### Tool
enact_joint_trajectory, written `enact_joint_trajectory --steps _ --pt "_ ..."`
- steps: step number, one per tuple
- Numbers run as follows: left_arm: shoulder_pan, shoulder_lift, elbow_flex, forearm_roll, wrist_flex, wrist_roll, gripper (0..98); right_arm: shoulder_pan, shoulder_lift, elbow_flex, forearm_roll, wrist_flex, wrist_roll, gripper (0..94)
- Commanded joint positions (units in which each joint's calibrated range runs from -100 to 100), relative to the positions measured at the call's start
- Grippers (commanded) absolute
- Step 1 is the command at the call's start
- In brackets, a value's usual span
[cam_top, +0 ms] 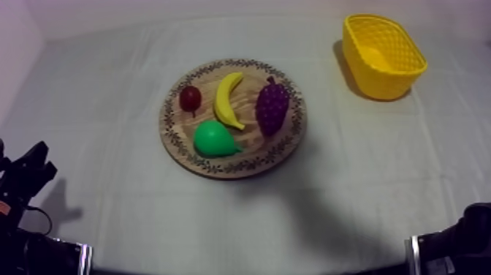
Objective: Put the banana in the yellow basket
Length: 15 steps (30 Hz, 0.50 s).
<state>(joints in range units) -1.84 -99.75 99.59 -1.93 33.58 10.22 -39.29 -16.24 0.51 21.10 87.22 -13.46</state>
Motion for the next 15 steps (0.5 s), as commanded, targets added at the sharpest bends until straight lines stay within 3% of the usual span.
enact_joint_trajectory --steps 1,15 --pt "0.0 0.0 0.0 0.00 0.0 0.0 0.0 -0.4 1.3 -1.0 0.2 1.6 -1.1 0.2" --pt "0.0 0.0 0.0 0.00 0.0 0.0 0.0 -2.3 7.1 -4.4 0.5 5.3 -5.0 0.2"
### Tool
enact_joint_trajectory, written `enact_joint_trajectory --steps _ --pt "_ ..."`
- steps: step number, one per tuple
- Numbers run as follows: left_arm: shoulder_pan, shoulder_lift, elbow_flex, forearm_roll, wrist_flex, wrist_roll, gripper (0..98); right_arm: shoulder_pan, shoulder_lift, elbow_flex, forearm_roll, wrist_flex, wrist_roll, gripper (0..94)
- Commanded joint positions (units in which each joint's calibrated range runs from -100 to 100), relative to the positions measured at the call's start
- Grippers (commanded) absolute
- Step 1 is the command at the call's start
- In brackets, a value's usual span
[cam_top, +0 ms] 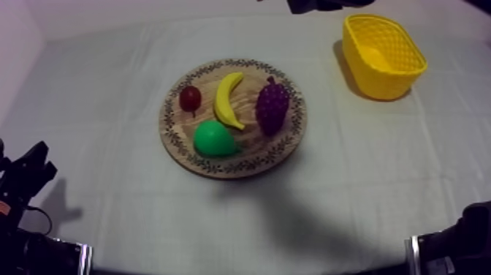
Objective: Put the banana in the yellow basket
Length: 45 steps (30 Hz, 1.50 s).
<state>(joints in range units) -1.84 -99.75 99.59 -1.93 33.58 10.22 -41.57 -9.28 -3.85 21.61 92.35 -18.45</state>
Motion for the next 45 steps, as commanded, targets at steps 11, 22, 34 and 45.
enact_joint_trajectory --steps 11,22,34,45 --pt "0.0 0.0 0.0 0.00 0.0 0.0 0.0 -0.2 2.6 -3.1 -0.1 1.7 -1.5 1.1" --pt "0.0 0.0 0.0 0.00 0.0 0.0 0.0 -1.0 4.2 -3.7 -0.9 2.0 -1.4 32.0" --pt "0.0 0.0 0.0 0.00 0.0 0.0 0.0 -0.5 8.2 -4.7 -1.9 0.3 -1.6 47.9" --pt "0.0 0.0 0.0 0.00 0.0 0.0 0.0 1.6 19.8 -12.3 -3.4 -1.8 -1.7 47.9"
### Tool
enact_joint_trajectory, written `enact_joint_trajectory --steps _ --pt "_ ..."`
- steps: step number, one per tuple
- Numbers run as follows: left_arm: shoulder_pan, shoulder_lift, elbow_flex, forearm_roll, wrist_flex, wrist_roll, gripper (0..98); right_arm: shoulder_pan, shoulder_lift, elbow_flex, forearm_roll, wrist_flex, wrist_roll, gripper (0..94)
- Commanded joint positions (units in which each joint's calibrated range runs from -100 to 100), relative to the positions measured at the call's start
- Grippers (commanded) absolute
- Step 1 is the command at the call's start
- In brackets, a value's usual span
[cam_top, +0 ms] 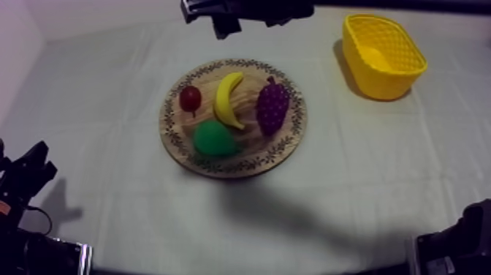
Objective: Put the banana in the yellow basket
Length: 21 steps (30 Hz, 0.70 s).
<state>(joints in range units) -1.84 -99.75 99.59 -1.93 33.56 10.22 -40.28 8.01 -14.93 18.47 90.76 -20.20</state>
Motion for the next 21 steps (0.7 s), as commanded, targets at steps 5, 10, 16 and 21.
enact_joint_trajectory --steps 5,10,16,21 --pt "0.0 0.0 0.0 0.00 0.0 0.0 0.0 1.5 10.0 -6.0 -0.7 -1.7 0.2 48.0" --pt "0.0 0.0 0.0 0.00 0.0 0.0 0.0 2.4 17.1 -9.8 -1.2 -3.2 0.1 48.2" --pt "0.0 0.0 0.0 0.00 0.0 0.0 0.0 3.6 24.8 -12.8 -1.7 -4.8 -0.1 48.0" --pt "0.0 0.0 0.0 0.00 0.0 0.0 0.0 4.6 30.5 -15.2 -2.0 -6.0 0.0 47.9"
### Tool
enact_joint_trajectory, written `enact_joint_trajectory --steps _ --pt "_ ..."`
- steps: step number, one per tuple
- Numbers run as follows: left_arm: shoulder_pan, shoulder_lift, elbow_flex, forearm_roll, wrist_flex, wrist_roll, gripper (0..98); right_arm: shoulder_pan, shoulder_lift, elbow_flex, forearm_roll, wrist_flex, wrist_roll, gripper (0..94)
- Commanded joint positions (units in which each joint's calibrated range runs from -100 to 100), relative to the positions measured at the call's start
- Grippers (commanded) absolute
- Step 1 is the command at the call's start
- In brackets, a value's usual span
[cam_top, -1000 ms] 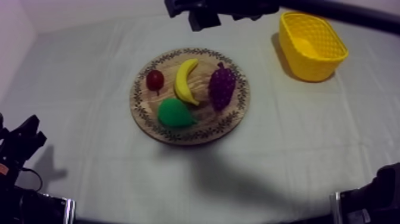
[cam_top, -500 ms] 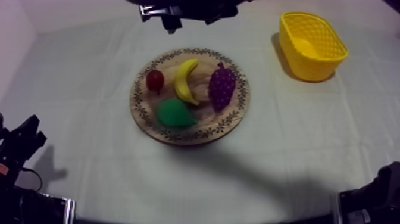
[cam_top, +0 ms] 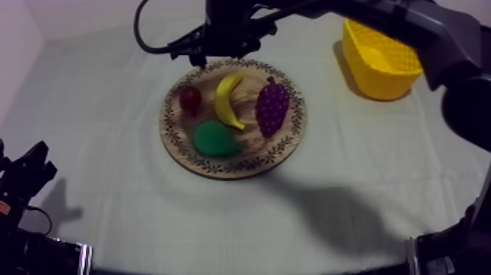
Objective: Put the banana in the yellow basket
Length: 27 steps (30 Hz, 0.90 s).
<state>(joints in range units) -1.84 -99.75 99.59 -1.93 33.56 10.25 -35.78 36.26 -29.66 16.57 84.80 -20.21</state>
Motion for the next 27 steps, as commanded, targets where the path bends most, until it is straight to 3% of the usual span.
enact_joint_trajectory --steps 1,27 --pt "0.0 0.0 0.0 0.00 0.0 0.0 0.0 0.3 3.3 -1.0 -0.1 -0.2 0.0 47.9" --pt "0.0 0.0 0.0 0.00 0.0 0.0 0.0 2.9 22.1 -11.7 -2.9 -6.9 2.8 47.9"
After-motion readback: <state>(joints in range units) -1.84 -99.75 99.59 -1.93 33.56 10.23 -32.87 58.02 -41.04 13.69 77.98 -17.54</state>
